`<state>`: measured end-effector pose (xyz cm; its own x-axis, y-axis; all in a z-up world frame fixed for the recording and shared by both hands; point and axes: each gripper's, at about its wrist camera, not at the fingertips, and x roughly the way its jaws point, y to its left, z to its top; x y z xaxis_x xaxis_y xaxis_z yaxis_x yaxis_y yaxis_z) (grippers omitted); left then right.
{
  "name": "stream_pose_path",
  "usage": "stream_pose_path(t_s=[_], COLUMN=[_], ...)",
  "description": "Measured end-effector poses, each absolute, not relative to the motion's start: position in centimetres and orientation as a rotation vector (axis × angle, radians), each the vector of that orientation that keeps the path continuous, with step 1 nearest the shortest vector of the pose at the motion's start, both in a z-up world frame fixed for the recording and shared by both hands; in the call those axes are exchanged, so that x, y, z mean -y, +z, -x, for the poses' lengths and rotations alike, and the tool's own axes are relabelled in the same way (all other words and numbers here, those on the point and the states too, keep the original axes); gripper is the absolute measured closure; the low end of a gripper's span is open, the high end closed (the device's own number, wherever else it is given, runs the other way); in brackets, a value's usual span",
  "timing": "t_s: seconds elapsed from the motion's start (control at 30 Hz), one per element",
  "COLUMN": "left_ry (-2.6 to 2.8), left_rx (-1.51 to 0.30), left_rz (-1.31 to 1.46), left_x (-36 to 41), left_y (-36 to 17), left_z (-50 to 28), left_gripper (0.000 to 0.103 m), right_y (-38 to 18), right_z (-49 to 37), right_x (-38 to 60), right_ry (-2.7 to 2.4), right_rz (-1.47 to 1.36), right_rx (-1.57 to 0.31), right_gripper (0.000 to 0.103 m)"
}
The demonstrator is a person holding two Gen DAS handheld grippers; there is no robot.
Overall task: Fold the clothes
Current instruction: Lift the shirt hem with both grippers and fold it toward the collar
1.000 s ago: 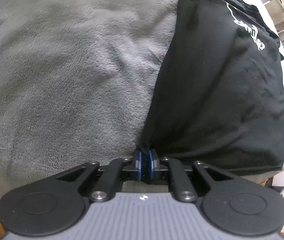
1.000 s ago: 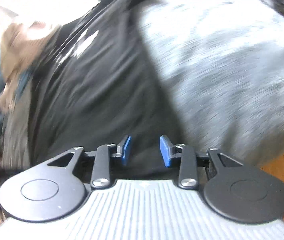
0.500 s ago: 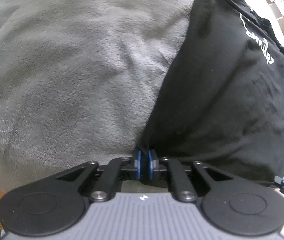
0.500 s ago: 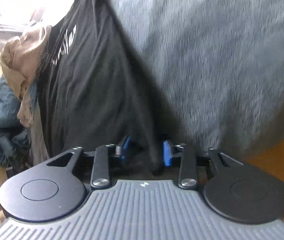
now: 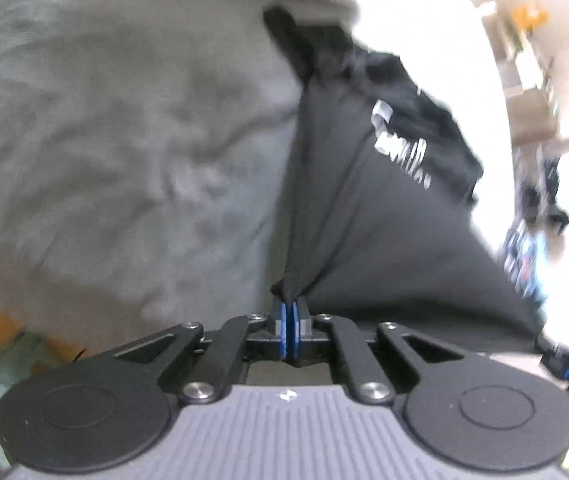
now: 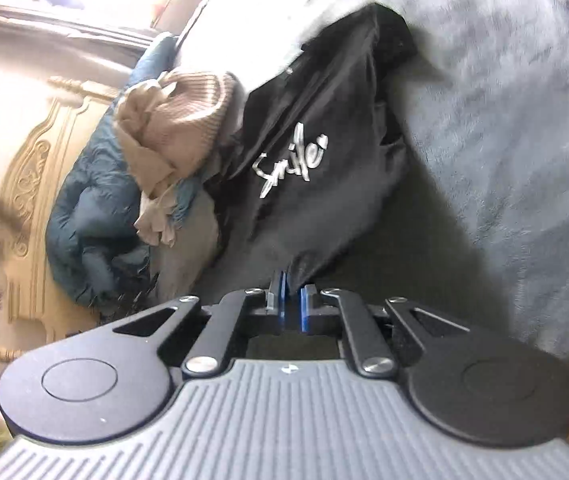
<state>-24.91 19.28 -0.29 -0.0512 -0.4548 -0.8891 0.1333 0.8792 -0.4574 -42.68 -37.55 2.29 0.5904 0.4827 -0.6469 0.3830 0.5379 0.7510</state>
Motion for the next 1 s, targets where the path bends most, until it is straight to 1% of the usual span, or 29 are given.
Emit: stream_pose_path(t_s=[0.03,0.1,0.23,0.3,0.37,0.47,0.57,0.6,0.63,0.67,0.7,0.73,0.8,0.93,1.0], left_ry=[-0.486,-0.466,-0.443,-0.436,-0.440,-0.457,-0.504,-0.513,-0.519,-0.524,-0.525,-0.526,-0.510,-0.477,-0.463], left_rx=[-1.583,-1.646,-1.735,-1.764,-1.758,-1.731,-1.698,-1.688,-1.682,-1.670,-1.654,-1.638,-1.618,-1.557,-1.532], left_rz=[0.221,0.168,0.032,0.001,-0.028,-0.097,-0.247,-0.291,-0.330,-0.359,-0.376,-0.393,-0.402,-0.447,-0.439], left_x=[-18.9,-18.6,-17.8,-17.4,-17.0,-16.1,-14.8,-14.4,-14.2,-14.1,-14.3,-14.5,-14.9,-15.5,-15.6], left_y=[-1.3,-4.7,-11.5,-13.2,-13.5,-13.4,-14.0,-14.2,-14.4,-14.1,-13.7,-13.2,-11.8,-9.2,-8.6], left_z=[25.3,26.6,28.1,28.1,27.9,27.8,28.6,29.0,29.4,29.8,30.1,30.5,30.9,31.6,31.7], left_gripper=[0.100,0.100,0.100,0.100,0.100,0.099,0.097,0.089,0.078,0.073,0.068,0.068,0.068,0.065,0.067], right_y=[2.0,-0.4,-8.7,-12.1,-13.7,-13.8,-14.6,-15.0,-15.5,-15.9,-16.0,-15.5,-14.2,-9.4,-7.9], right_z=[43.2,44.7,47.1,48.4,49.2,49.4,49.1,48.9,48.9,49.0,49.3,49.7,50.8,51.0,50.4], right_x=[37.4,37.6,37.5,37.6,37.6,37.6,37.0,36.8,36.4,36.0,35.8,35.6,35.1,31.6,29.0], right_ry=[0.052,0.010,-0.095,-0.141,-0.167,-0.158,-0.160,-0.163,-0.183,-0.206,-0.216,-0.227,-0.251,-0.129,-0.014], right_rz=[-1.039,-1.040,-1.089,-1.126,-1.118,-1.088,-1.009,-0.976,-0.924,-0.870,-0.846,-0.819,-0.762,-0.471,-0.364], right_rx=[-1.027,-1.122,-1.282,-1.336,-1.371,-1.371,-1.399,-1.413,-1.434,-1.454,-1.460,-1.453,-1.436,-1.330,-1.259], right_gripper=[0.098,0.098,0.098,0.098,0.098,0.098,0.096,0.094,0.091,0.088,0.078,0.075,0.075,0.074,0.074])
